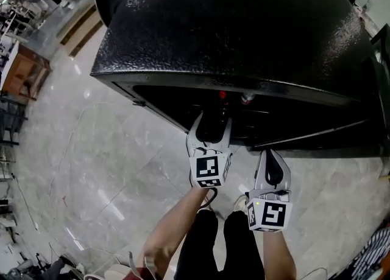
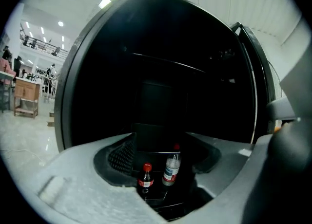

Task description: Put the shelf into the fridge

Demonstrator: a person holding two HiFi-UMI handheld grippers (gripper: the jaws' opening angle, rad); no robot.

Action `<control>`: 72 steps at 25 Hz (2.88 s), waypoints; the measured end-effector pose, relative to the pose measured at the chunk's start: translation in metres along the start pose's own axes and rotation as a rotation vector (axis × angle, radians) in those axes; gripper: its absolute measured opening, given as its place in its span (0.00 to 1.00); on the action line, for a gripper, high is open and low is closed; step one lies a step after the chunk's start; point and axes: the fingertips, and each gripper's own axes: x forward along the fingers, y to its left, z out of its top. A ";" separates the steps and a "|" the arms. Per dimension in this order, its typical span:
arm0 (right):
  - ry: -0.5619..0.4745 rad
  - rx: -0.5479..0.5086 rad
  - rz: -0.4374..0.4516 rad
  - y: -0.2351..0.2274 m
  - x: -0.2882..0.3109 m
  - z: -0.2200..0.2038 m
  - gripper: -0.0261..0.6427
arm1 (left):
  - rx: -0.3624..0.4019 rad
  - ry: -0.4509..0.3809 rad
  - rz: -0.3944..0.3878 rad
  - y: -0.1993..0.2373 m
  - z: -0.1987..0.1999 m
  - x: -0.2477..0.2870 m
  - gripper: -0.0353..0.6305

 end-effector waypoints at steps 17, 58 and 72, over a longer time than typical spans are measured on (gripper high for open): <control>-0.088 -0.039 0.131 0.033 -0.061 0.112 0.03 | 0.030 -0.001 0.017 -0.005 0.120 -0.169 0.47; -0.411 -0.130 0.372 0.101 -0.125 0.345 0.03 | 0.187 -0.276 0.243 0.022 0.379 -0.299 0.38; -0.420 -0.139 0.367 0.101 -0.131 0.343 0.03 | 0.195 -0.299 0.259 0.018 0.378 -0.301 0.06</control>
